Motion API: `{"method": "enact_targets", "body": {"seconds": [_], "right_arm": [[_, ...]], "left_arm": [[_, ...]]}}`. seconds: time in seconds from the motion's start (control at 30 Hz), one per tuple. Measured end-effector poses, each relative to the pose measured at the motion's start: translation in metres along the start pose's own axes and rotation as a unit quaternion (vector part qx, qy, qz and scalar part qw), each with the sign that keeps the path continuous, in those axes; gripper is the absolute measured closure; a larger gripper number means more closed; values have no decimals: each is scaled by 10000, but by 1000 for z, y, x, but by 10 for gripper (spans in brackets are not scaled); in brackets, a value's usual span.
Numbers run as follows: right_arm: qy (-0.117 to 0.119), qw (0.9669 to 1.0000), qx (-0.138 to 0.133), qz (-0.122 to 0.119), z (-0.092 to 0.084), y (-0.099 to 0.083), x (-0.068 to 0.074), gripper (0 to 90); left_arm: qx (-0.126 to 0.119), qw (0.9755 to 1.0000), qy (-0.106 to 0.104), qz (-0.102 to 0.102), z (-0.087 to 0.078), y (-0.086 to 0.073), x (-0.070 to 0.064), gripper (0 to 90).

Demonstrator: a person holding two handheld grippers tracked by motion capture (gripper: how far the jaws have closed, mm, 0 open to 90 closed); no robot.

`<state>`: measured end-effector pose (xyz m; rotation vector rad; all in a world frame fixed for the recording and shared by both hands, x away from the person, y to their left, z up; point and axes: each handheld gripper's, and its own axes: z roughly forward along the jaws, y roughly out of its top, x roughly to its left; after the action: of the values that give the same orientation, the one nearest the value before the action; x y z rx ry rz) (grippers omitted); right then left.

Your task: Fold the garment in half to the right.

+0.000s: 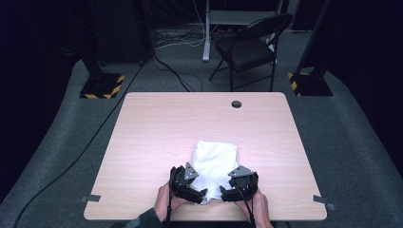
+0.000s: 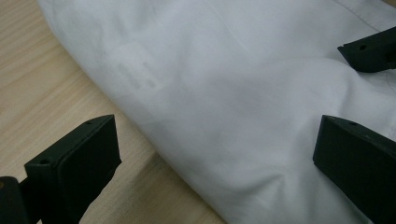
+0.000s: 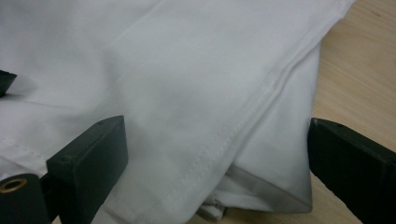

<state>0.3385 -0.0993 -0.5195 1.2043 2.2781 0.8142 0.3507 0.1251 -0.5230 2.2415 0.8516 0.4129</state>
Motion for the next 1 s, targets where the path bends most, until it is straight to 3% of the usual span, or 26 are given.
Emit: {"method": "enact_targets", "body": {"seconds": [0.07,0.13,0.23,0.4,0.53,0.67,0.8,1.0], "right_arm": [[8,10000,24,9,2,-1,-1,53],[-53,10000,32,-28,3,-2,-2,53],[-11,10000,4,39,5,-4,-4,48],[38,10000,-32,33,3,-5,-5,45],[172,9995,-238,112,-6,-3,-7,41],[209,9979,-561,242,-21,-1,-12,40],[92,9970,-685,359,-25,-2,-21,33],[-23,9982,-332,489,-7,-11,-34,27]], "left_arm": [[74,10000,33,10,2,-2,3,0],[53,9999,-68,-146,4,-5,6,0],[2,9999,-26,-111,2,-5,5,0],[-252,9990,-169,-321,-11,-1,10,0],[-634,9962,-113,-593,-27,2,20,0],[-832,9925,-73,-894,-33,1,29,0],[-563,9937,60,-967,-19,-2,32,0],[-165,9961,160,-853,1,-4,29,0]]}}
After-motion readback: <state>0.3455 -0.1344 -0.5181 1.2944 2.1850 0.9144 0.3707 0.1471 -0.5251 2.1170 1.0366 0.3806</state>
